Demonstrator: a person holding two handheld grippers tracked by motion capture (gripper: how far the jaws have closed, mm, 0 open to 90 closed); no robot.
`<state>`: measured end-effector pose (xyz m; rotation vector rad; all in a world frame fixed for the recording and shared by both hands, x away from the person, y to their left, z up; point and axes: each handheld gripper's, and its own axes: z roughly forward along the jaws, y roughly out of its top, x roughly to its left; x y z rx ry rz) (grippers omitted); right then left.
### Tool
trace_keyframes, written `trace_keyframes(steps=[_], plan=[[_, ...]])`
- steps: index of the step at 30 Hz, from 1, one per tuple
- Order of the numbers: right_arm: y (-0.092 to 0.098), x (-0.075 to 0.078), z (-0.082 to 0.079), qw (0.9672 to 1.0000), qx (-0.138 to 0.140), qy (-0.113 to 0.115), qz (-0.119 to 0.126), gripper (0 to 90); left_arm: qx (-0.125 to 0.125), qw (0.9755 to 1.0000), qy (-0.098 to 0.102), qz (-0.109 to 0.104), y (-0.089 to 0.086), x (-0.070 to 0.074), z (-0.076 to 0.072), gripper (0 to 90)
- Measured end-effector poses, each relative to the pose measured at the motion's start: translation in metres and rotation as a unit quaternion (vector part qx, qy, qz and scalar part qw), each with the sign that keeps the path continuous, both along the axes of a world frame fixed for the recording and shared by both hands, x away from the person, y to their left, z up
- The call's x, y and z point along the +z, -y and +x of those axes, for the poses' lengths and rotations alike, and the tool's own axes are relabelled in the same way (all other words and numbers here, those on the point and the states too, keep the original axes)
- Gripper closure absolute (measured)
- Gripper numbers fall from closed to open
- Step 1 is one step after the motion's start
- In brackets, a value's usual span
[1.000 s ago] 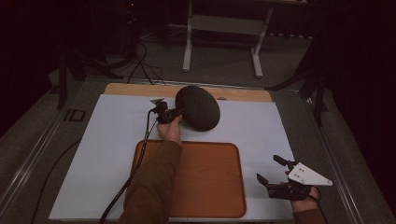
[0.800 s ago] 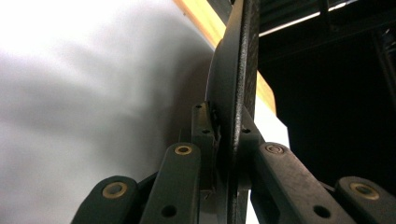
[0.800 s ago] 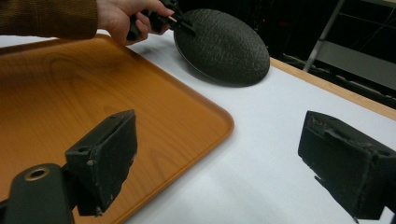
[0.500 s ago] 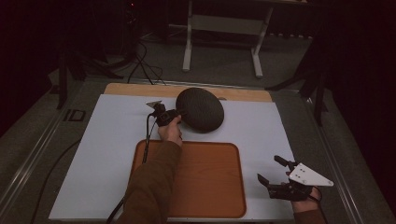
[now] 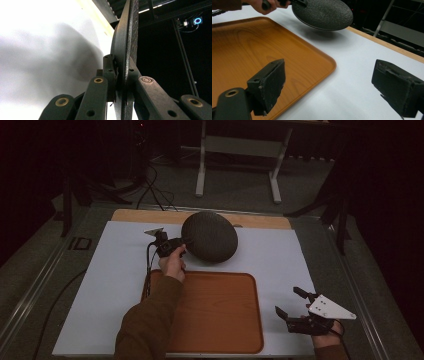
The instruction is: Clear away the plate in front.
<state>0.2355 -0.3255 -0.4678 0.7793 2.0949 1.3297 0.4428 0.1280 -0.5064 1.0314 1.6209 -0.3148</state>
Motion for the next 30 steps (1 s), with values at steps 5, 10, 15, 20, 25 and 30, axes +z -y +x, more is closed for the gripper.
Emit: trace_keyframes(steps=[5,10,15,20,25,30], plan=[[0.0,0.0,0.0,1.0,0.0,0.0,0.001,11.5,-0.004,1.0,0.006,-0.001,-0.007,0.004,-0.008,85.0],[0.0,0.0,0.0,1.0,0.001,0.0,0.0,11.5,0.002,0.9999,0.006,-0.009,-0.016,0.009,-0.018,85.0],[0.0,0.0,0.0,1.0,0.001,0.001,-0.002,11.5,-0.003,0.9999,0.011,0.001,-0.026,0.014,-0.029,85.0],[-0.001,0.0,0.0,1.0,0.002,0.0,-0.004,11.5,-0.003,0.9999,0.015,0.001,-0.038,0.018,-0.042,85.0],[-0.001,-0.001,0.0,1.0,0.001,-0.001,-0.006,11.5,-0.003,0.9997,0.022,-0.001,-0.047,0.02,-0.055,85.0],[-0.002,-0.001,0.0,1.0,0.001,-0.002,-0.006,11.5,-0.003,0.9997,0.022,0.003,-0.056,0.021,-0.069,84.9]])
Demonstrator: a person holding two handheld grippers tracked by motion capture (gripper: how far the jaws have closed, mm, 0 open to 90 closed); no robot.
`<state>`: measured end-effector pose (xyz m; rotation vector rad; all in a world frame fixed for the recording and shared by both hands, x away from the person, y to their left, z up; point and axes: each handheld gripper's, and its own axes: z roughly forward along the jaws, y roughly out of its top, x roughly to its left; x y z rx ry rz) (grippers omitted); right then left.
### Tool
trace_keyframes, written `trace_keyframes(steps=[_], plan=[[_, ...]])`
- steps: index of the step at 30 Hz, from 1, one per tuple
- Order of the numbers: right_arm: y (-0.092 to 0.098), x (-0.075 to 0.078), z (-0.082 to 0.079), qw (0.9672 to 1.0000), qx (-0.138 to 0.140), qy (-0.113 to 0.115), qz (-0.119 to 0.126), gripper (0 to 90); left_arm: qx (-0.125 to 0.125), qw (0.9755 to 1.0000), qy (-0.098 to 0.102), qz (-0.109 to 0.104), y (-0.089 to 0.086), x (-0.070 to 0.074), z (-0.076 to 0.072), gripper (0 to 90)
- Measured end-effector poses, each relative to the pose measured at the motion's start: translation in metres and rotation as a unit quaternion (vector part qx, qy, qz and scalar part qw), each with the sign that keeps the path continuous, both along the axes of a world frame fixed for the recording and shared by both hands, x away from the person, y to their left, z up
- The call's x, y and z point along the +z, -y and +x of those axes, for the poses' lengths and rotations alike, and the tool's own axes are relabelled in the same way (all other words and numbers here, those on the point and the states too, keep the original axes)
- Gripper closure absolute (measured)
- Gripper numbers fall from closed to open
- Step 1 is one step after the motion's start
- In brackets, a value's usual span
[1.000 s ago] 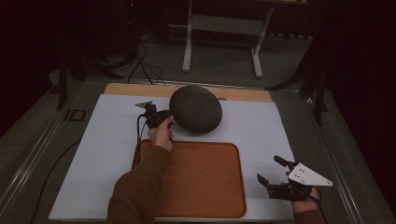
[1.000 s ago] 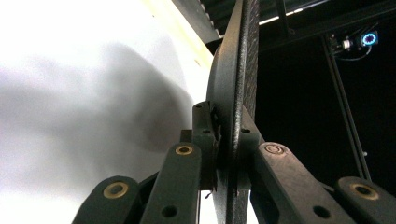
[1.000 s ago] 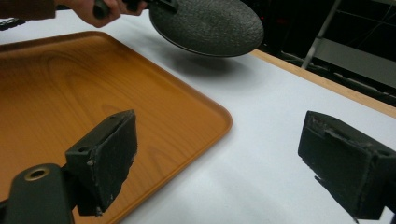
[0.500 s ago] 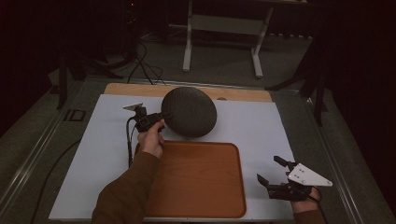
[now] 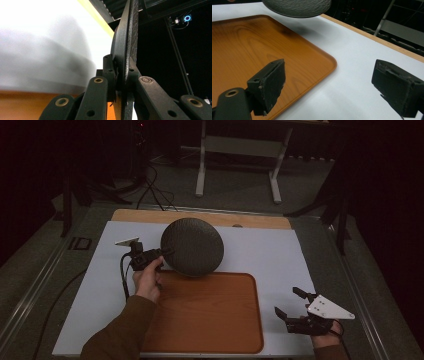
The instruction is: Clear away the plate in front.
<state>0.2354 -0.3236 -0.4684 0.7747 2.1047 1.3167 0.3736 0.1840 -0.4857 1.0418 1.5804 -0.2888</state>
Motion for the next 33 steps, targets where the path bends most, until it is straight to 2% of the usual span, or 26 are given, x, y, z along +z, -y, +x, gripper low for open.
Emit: trace_keyframes(steps=[8,12,19,21,23,26,28,33], plan=[[0.0,0.0,0.0,1.0,0.0,-0.001,-0.002,11.5,-0.004,1.0,-0.001,0.0,-0.01,-0.007,-0.019,84.9],[-0.001,0.0,0.0,1.0,0.0,-0.001,-0.002,11.5,-0.008,1.0,-0.002,0.005,-0.013,-0.009,-0.027,84.9],[-0.001,0.0,0.001,1.0,-0.001,-0.002,-0.003,11.5,-0.019,0.9998,-0.003,0.001,-0.015,-0.013,-0.045,85.0],[-0.001,0.0,0.001,1.0,-0.001,-0.002,-0.003,11.5,-0.02,0.9997,-0.004,0.01,-0.013,-0.012,-0.051,85.0],[-0.001,0.0,0.001,1.0,0.0,-0.002,-0.004,11.5,-0.025,0.9995,-0.004,0.017,-0.011,-0.012,-0.056,85.0],[-0.001,0.0,0.0,1.0,0.0,-0.002,-0.004,11.5,-0.033,0.9993,-0.006,0.015,-0.009,-0.015,-0.06,85.0],[-0.001,0.0,0.0,1.0,0.0,0.0,-0.003,11.5,-0.056,0.9983,-0.008,0.014,-0.006,-0.019,-0.069,85.0],[-0.001,0.0,0.0,1.0,0.0,0.0,-0.004,11.5,-0.076,0.9968,-0.016,0.022,-0.003,-0.023,-0.082,85.0]])
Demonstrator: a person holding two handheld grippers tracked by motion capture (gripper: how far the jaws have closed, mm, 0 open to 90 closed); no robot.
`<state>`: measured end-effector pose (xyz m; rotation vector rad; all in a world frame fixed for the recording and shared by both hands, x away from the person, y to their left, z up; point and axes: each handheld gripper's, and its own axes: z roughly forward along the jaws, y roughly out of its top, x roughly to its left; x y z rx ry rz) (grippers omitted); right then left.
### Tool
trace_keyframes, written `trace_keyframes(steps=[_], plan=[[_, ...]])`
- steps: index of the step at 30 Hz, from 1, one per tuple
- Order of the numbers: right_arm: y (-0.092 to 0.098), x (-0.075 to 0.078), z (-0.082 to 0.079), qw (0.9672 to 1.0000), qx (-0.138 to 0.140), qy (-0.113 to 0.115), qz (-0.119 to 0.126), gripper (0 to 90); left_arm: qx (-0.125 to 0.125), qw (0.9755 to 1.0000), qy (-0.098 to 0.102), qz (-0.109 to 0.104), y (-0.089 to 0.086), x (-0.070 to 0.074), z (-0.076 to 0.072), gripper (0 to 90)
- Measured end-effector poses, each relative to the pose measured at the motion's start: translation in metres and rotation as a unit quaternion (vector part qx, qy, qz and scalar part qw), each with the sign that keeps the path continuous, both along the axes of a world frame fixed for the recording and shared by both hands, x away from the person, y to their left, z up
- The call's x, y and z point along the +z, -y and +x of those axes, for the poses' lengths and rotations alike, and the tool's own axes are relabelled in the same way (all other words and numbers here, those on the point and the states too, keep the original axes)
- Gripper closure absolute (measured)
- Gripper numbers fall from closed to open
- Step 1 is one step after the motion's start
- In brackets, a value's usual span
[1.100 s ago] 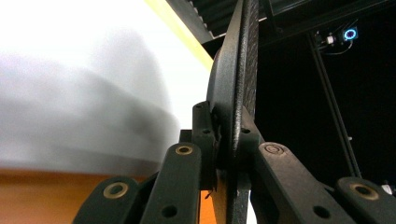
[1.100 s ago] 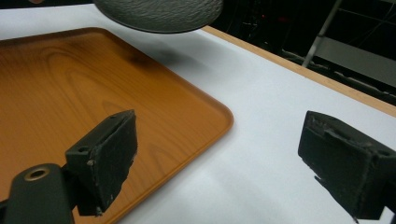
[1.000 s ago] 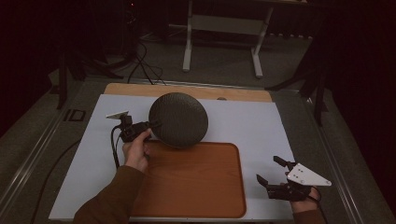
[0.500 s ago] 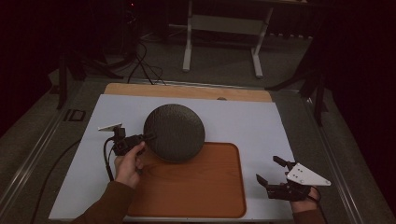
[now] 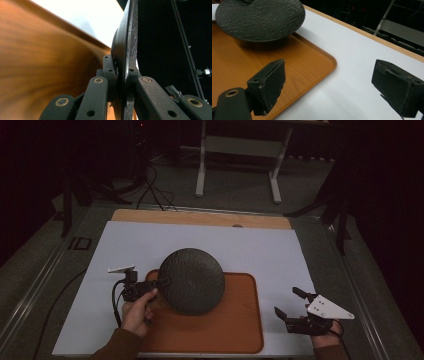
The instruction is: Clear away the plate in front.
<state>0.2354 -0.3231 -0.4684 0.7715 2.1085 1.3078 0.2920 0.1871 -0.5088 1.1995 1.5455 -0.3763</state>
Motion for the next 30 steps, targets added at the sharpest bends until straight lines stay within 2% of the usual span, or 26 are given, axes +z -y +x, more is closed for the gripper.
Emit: trace_keyframes(steps=[2,4,9,12,14,17,20,21,23,25,26,27,28,29,30], plan=[[0.0,0.0,0.0,1.0,0.0,0.0,-0.001,11.5,-0.005,1.0,-0.004,0.003,0.001,-0.002,-0.002,85.0],[0.0,0.0,0.0,1.0,0.001,0.001,-0.001,11.5,-0.014,0.9998,-0.002,0.016,0.004,-0.003,-0.004,85.0],[0.0,0.001,-0.001,1.0,0.0,0.0,0.0,11.5,-0.038,0.9987,-0.017,0.031,0.013,-0.008,-0.008,85.0],[0.0,0.0,0.0,1.0,0.0,0.0,-0.001,11.5,-0.05,0.9977,-0.019,0.042,0.018,-0.011,-0.011,85.0],[0.0,0.001,-0.001,1.0,0.0,0.001,0.001,11.5,-0.055,0.9974,-0.026,0.04,0.019,-0.015,-0.013,84.9],[0.0,0.001,-0.001,1.0,0.0,0.001,0.002,11.5,-0.065,0.9967,-0.043,0.025,0.019,-0.023,-0.016,84.6],[0.0,0.001,-0.001,1.0,0.002,0.001,0.001,11.5,-0.075,0.996,-0.043,0.022,0.021,-0.025,-0.015,84.4],[0.0,0.001,-0.001,1.0,0.002,0.001,0.001,11.4,-0.088,0.9951,-0.036,0.027,0.024,-0.024,-0.015,84.4],[0.0,0.001,-0.001,1.0,0.001,0.0,0.0,11.5,-0.094,0.9945,-0.035,0.03,0.026,-0.024,-0.014,84.2],[-0.001,0.001,-0.001,1.0,0.001,0.0,0.0,11.5,-0.112,0.9919,-0.036,0.049,0.031,-0.023,-0.015,83.9],[-0.001,0.001,-0.001,1.0,0.001,0.001,0.0,11.5,-0.112,0.9919,-0.036,0.049,0.031,-0.023,-0.015,83.2],[-0.001,0.001,-0.001,1.0,0.001,0.001,0.0,11.5,-0.117,0.9891,-0.037,0.082,0.033,-0.022,-0.014,81.8],[-0.001,0.001,-0.001,1.0,0.001,0.0,0.0,11.4,-0.124,0.9868,-0.038,0.097,0.034,-0.021,-0.013,80.0],[-0.001,0.001,-0.001,1.0,0.001,0.0,-0.001,11.5,-0.126,0.9858,-0.039,0.103,0.034,-0.022,-0.013,78.4],[-0.001,0.001,-0.001,1.0,0.001,0.0,-0.001,11.5,-0.126,0.9858,-0.039,0.103,0.034,-0.022,-0.013,77.4]])
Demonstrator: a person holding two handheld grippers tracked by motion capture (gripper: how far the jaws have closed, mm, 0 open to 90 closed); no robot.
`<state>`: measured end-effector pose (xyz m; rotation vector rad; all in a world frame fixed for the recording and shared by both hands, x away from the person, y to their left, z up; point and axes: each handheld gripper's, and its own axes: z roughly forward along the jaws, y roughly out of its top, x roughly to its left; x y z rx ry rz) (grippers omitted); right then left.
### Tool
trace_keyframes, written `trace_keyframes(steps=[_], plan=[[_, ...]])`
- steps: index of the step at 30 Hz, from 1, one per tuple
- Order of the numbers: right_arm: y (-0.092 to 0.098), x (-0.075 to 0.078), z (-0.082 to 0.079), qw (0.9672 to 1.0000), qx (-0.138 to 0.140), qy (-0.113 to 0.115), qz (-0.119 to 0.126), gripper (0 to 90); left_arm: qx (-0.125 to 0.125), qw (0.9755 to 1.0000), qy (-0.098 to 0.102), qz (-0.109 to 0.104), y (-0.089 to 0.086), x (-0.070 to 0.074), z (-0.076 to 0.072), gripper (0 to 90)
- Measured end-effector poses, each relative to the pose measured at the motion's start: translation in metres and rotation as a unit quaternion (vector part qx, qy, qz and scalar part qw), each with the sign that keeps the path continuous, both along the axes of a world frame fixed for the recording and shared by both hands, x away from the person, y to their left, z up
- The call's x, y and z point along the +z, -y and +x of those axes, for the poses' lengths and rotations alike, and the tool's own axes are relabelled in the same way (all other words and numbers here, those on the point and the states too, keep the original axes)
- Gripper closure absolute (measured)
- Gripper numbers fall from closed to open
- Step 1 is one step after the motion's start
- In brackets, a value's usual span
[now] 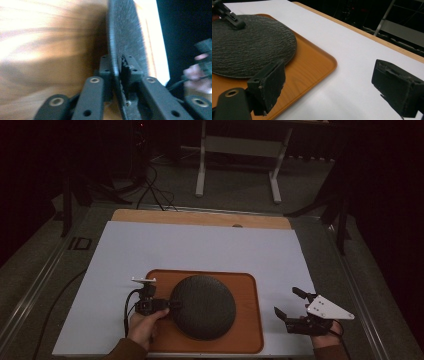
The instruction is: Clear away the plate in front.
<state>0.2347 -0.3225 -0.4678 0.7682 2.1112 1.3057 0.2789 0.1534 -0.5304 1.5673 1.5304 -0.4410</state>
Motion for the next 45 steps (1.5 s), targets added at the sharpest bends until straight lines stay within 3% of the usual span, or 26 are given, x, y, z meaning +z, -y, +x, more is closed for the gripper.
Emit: trace_keyframes(steps=[2,4,7,10,11,12,13,14,15,16,17,19,20,21,23,25,28,29,30,32,34,38,40,41,42,45], plan=[[0.0,0.0,0.0,1.0,0.0,0.0,0.001,11.4,-0.01,0.9993,0.009,0.036,0.004,0.002,0.0,73.8],[0.0,0.0,0.0,1.0,0.0,0.0,0.001,11.5,-0.013,0.9988,0.009,0.047,0.005,0.003,0.0,69.8],[0.0,0.0,0.0,1.0,0.001,-0.001,0.0,11.4,-0.027,0.9918,0.023,0.122,0.01,0.006,0.001,63.1],[0.0,0.0,0.0,1.0,0.001,-0.001,-0.001,11.5,-0.028,0.9899,0.031,0.136,0.01,0.007,0.001,60.5],[0.0,0.0,0.0,1.0,0.001,-0.002,-0.001,11.4,-0.027,0.9858,0.043,0.16,0.01,0.011,0.001,56.4],[0.0,0.0,0.0,1.0,0.001,-0.002,-0.001,11.4,-0.027,0.9858,0.043,0.16,0.01,0.011,0.001,54.3],[0.0,0.0,0.0,1.0,0.001,-0.002,-0.001,11.5,-0.03,0.9821,0.054,0.178,0.011,0.013,0.001,52.8],[0.0,0.0,0.0,1.0,0.001,-0.002,-0.002,11.5,-0.033,0.9768,0.072,0.199,0.012,0.017,-0.001,51.3],[0.0,0.0,0.0,1.0,0.001,-0.002,-0.002,11.5,-0.033,0.9768,0.072,0.199,0.012,0.017,-0.001,49.9],[0.0,0.0,0.0,1.0,0.001,-0.002,-0.001,11.5,-0.033,0.9712,0.094,0.217,0.012,0.022,-0.002,48.5],[0.0,0.0,0.0,1.0,0.001,-0.002,-0.002,11.5,-0.033,0.969,0.105,0.222,0.011,0.025,-0.003,47.3],[0.0,0.0,0.0,1.0,0.002,-0.002,-0.002,11.5,-0.039,0.9668,0.123,0.22,0.01,0.029,-0.004,43.8],[-0.001,0.0,0.0,1.0,0.002,-0.002,-0.002,11.5,-0.039,0.9668,0.123,0.22,0.01,0.029,-0.004,43.5],[-0.001,0.0,0.0,1.0,0.003,-0.002,-0.002,11.5,-0.036,0.9652,0.137,0.22,0.009,0.032,-0.005,42.9],[-0.001,0.0,0.0,1.0,0.003,-0.003,-0.002,11.5,-0.036,0.9652,0.137,0.22,0.009,0.032,-0.005,42.4],[-0.001,0.0,0.0,1.0,0.003,-0.002,-0.002,11.5,-0.037,0.9623,0.161,0.216,0.007,0.039,-0.005,40.5],[-0.001,0.0,0.0,1.0,0.004,-0.003,-0.002,11.4,-0.05,0.9591,0.179,0.213,0.008,0.043,-0.006,40.6],[-0.001,0.0,0.0,1.0,0.004,-0.003,-0.002,11.4,-0.05,0.9591,0.179,0.213,0.008,0.043,-0.006,39.7],[-0.001,0.0,0.0,1.0,0.003,-0.003,-0.003,11.5,-0.053,0.955,0.193,0.219,0.009,0.046,-0.007,39.7],[-0.001,0.0,0.001,1.0,0.004,-0.003,-0.005,11.5,-0.051,0.9494,0.211,0.227,0.009,0.05,-0.008,37.0],[-0.001,0.0,0.0,1.0,0.005,-0.003,-0.004,11.5,-0.049,0.9457,0.228,0.226,0.008,0.054,-0.009,36.0],[-0.001,0.0,0.001,1.0,0.005,-0.005,-0.005,11.5,-0.036,0.9324,0.27,0.237,0.0,0.066,-0.013,34.0],[-0.001,0.0,0.001,1.0,0.005,-0.005,-0.005,11.5,-0.028,0.9279,0.284,0.24,-0.004,0.069,-0.015,31.9],[-0.001,0.0,0.001,1.0,0.005,-0.005,-0.005,11.5,-0.028,0.9279,0.284,0.24,-0.004,0.069,-0.015,30.5],[-0.001,0.0,0.001,1.0,0.005,-0.006,-0.004,11.5,-0.019,0.9228,0.3,0.241,-0.009,0.073,-0.017,30.5],[-0.001,-0.001,0.001,1.0,0.004,-0.006,-0.005,11.4,-0.006,0.9157,0.319,0.244,-0.014,0.077,-0.019,26.2]])
